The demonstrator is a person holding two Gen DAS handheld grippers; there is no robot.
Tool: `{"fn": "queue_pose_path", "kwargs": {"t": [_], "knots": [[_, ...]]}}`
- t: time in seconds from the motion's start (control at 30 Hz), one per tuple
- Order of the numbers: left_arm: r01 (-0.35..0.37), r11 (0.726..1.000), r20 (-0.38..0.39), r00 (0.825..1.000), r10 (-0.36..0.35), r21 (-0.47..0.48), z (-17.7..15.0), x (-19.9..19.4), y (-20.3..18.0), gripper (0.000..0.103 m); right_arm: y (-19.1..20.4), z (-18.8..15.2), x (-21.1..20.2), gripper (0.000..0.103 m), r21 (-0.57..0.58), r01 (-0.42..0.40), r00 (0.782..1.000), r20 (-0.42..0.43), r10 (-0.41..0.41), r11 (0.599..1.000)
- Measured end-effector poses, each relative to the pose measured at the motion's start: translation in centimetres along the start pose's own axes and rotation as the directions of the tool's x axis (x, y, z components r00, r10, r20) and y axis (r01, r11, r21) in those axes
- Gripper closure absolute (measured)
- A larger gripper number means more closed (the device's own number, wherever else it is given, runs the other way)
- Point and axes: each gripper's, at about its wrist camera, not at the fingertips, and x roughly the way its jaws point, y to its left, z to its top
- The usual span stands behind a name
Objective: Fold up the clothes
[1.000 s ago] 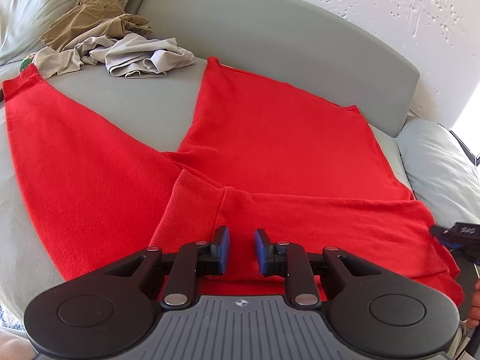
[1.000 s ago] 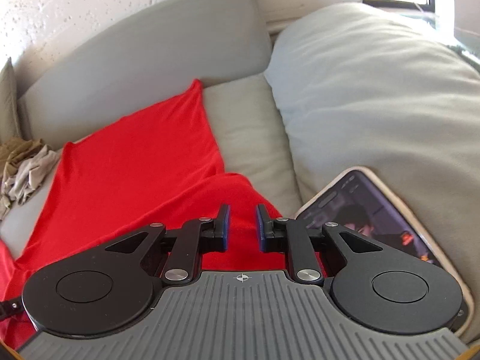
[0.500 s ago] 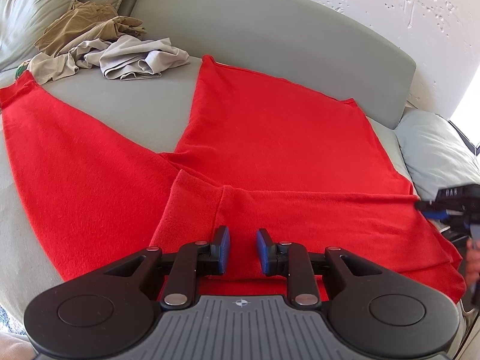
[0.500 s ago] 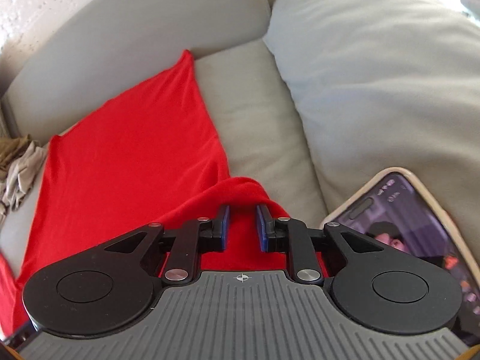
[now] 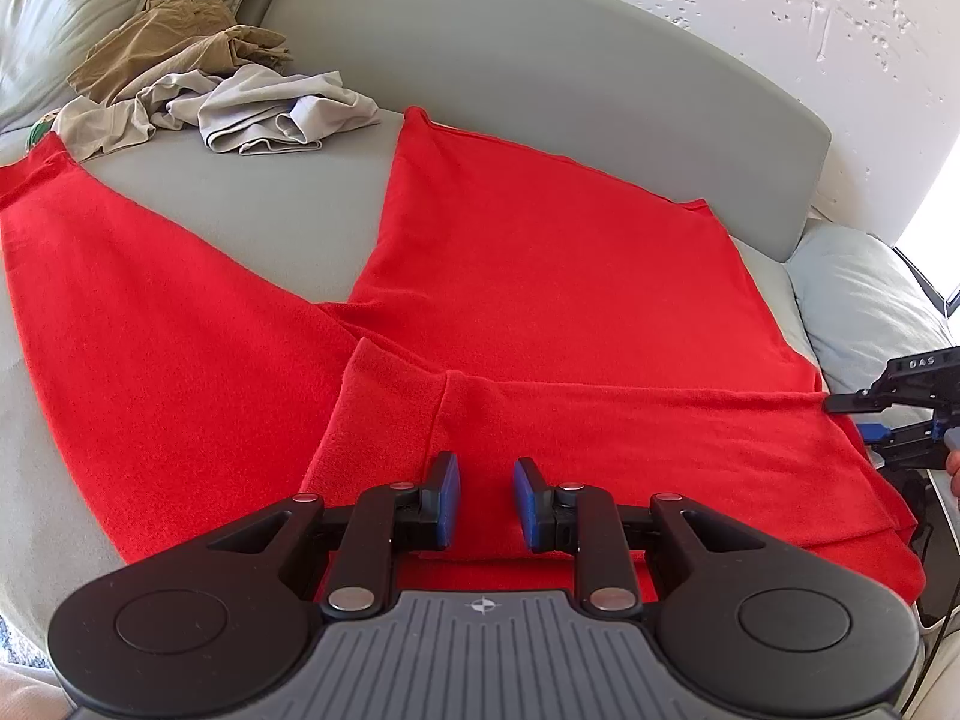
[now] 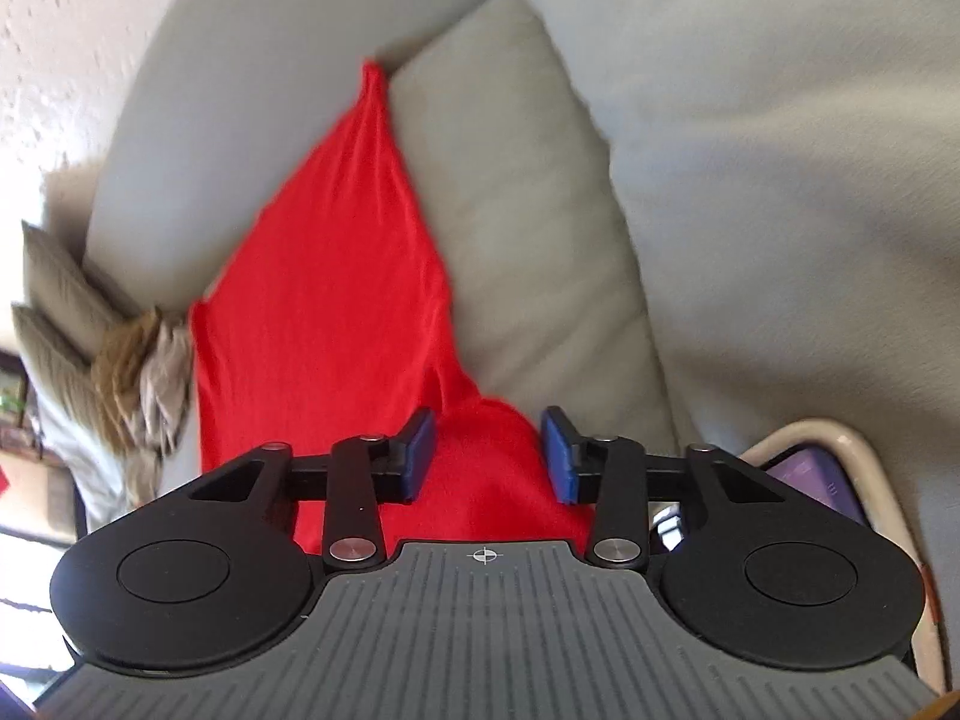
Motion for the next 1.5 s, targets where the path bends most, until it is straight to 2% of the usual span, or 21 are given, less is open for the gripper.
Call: {"fn": "queue_pose_path", "kwargs": {"t": [0.1, 0.17, 0.2, 0.23, 0.3, 0.43, 0.67, 0.7, 0.77, 0.87, 0.97, 1.03, 1.07, 1.1, 1.13, 1.37, 1.5], "knots": [[-0.002, 1.000, 0.000, 1.000, 0.002, 0.000, 0.1, 0.1, -0.1, 0.079, 0.4, 0.0, 0.4, 0.060, -0.053, -0.007, 1.000, -0.014, 0.006, 0.999], [-0.006, 1.000, 0.001, 1.000, 0.005, 0.005, 0.1, 0.1, -0.2, 0.079, 0.0, 0.4, 0.7, 0.060, -0.042, -0.036, 0.999, 0.003, 0.036, 0.998], [-0.007, 1.000, 0.001, 1.000, 0.007, 0.007, 0.0, 0.1, -0.3, 0.079, -0.1, 0.5, 0.8, 0.087, -0.048, -0.045, 0.999, 0.015, 0.046, 0.998], [-0.006, 1.000, 0.001, 1.000, 0.006, 0.007, 0.0, 0.1, -0.3, 0.079, 0.3, 0.2, 0.7, 0.091, -0.091, -0.035, 0.998, 0.041, 0.039, 0.995], [-0.004, 1.000, 0.002, 1.000, 0.004, 0.003, 0.0, 0.1, -0.2, 0.079, 1.0, -0.4, 0.5, 0.091, -0.170, -0.012, 0.995, 0.098, 0.029, 0.985], [-0.003, 1.000, 0.003, 1.000, 0.003, 0.005, 0.0, 0.0, -0.2, 0.079, 2.0, -0.8, -0.4, 0.091, -0.216, 0.034, 0.963, 0.268, 0.026, 0.976], [0.000, 1.000, 0.002, 1.000, 0.000, 0.001, 0.1, 0.0, -0.2, 0.079, 0.8, -0.3, -4.0, 0.091, -0.087, 0.066, 0.903, 0.429, -0.023, 0.994], [-0.001, 1.000, 0.002, 1.000, 0.001, 0.002, 0.1, 0.0, -0.2, 0.079, 0.6, -0.3, -4.3, 0.091, -0.076, 0.066, 0.900, 0.434, -0.027, 0.995], [-0.003, 1.000, 0.003, 1.000, 0.003, 0.005, 0.1, 0.0, -0.2, 0.079, 1.2, -1.1, -3.6, 0.088, -0.122, 0.050, 0.936, 0.352, -0.004, 0.991], [-0.003, 1.000, 0.004, 1.000, 0.003, 0.006, 0.0, 0.0, -0.2, 0.079, 2.8, -3.8, -3.4, 0.088, -0.195, 0.126, 0.929, 0.368, -0.047, 0.973], [-0.005, 1.000, 0.006, 1.000, 0.005, 0.008, 0.0, 0.0, -0.2, 0.079, 4.4, -6.5, -3.2, 0.089, -0.265, 0.202, 0.918, 0.388, -0.088, 0.943], [-0.007, 1.000, 0.007, 1.000, 0.007, 0.010, 0.0, 0.0, -0.3, 0.079, 5.4, -8.3, -3.1, 0.093, -0.309, 0.251, 0.908, 0.402, -0.113, 0.917], [-0.008, 1.000, 0.007, 1.000, 0.008, 0.011, 0.0, 0.0, -0.3, 0.079, 5.9, -9.2, -3.0, 0.085, -0.331, 0.276, 0.903, 0.410, -0.126, 0.903], [-0.009, 1.000, 0.008, 1.000, 0.009, 0.012, 0.0, -0.1, -0.3, 0.079, 6.5, -10.1, -2.9, 0.085, -0.352, 0.300, 0.898, 0.418, -0.138, 0.887], [-0.010, 1.000, 0.008, 1.000, 0.010, 0.013, 0.0, -0.1, -0.3, 0.079, 7.0, -11.0, -2.9, 0.082, -0.372, 0.324, 0.892, 0.427, -0.150, 0.870], [-0.023, 0.999, 0.017, 1.000, 0.023, 0.027, -0.2, -0.1, -0.6, 0.079, 10.7, -17.3, -2.3, 0.082, -0.503, 0.476, 0.845, 0.488, -0.218, 0.722], [-0.038, 0.998, 0.027, 0.999, 0.037, 0.043, -0.4, -0.1, -0.8, 0.078, 13.4, -20.3, 0.6, 0.082, -0.630, 0.477, 0.865, 0.461, -0.199, 0.612]]}}
